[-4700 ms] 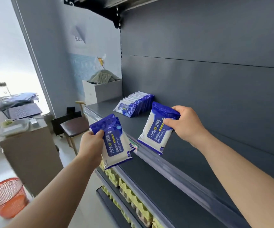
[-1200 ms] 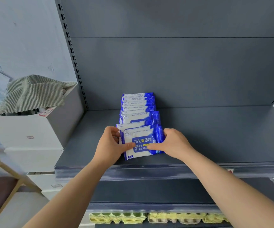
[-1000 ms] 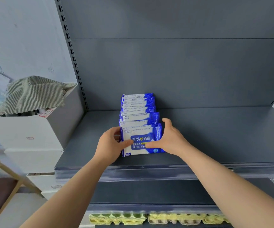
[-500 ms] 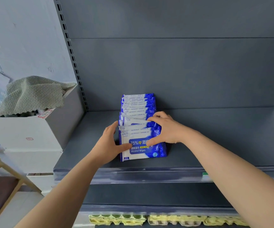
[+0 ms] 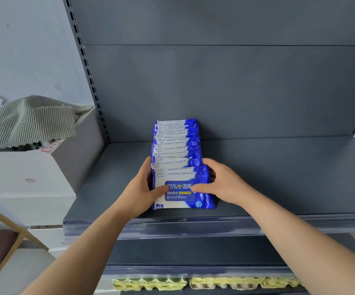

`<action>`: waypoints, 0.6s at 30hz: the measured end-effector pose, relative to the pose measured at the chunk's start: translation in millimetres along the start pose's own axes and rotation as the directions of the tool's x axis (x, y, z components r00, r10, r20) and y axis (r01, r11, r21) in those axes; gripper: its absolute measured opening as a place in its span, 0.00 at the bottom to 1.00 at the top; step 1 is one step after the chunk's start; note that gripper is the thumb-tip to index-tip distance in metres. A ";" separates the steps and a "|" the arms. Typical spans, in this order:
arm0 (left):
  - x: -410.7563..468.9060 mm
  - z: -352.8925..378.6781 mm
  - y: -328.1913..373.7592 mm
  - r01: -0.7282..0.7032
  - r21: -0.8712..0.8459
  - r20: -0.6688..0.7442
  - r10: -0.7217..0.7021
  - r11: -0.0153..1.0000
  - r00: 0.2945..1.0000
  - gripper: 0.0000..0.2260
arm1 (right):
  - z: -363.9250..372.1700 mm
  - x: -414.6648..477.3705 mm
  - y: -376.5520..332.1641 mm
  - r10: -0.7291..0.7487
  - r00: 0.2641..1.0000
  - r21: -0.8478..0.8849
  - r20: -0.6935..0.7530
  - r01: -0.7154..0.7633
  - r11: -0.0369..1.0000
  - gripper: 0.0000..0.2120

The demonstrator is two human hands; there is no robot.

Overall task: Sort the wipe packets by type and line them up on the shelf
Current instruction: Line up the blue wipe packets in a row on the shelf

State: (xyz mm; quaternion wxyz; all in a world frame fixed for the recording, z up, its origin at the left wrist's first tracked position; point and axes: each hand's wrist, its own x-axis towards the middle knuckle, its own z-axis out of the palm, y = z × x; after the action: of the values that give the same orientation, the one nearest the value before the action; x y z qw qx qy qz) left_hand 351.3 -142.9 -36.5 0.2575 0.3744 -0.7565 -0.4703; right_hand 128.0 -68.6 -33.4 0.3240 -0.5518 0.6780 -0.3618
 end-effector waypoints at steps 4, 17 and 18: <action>-3.7 0.6 -3.3 -0.011 0.050 -0.007 0.011 0.999 1.000 0.28 | 2.2 0.1 0.2 0.044 0.993 -0.073 -0.109 -0.052 0.996 0.32; -4.8 13.1 15.9 -0.139 0.649 -0.195 0.340 0.748 0.920 0.22 | -14.0 -51.9 -14.6 -0.105 0.948 -0.450 -0.300 -0.043 0.892 0.25; -1.0 23.1 22.7 -0.193 0.668 -0.178 0.407 0.719 0.896 0.19 | -19.9 -59.6 -13.0 -0.121 0.945 -0.494 -0.303 -0.047 0.868 0.23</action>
State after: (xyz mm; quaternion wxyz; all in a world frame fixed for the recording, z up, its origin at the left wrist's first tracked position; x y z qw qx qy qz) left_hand 327.4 -123.8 -25.9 0.3058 0.3789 -0.8704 -0.0731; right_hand 128.8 -9.1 -9.5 0.0491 -0.5623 0.7808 -0.2679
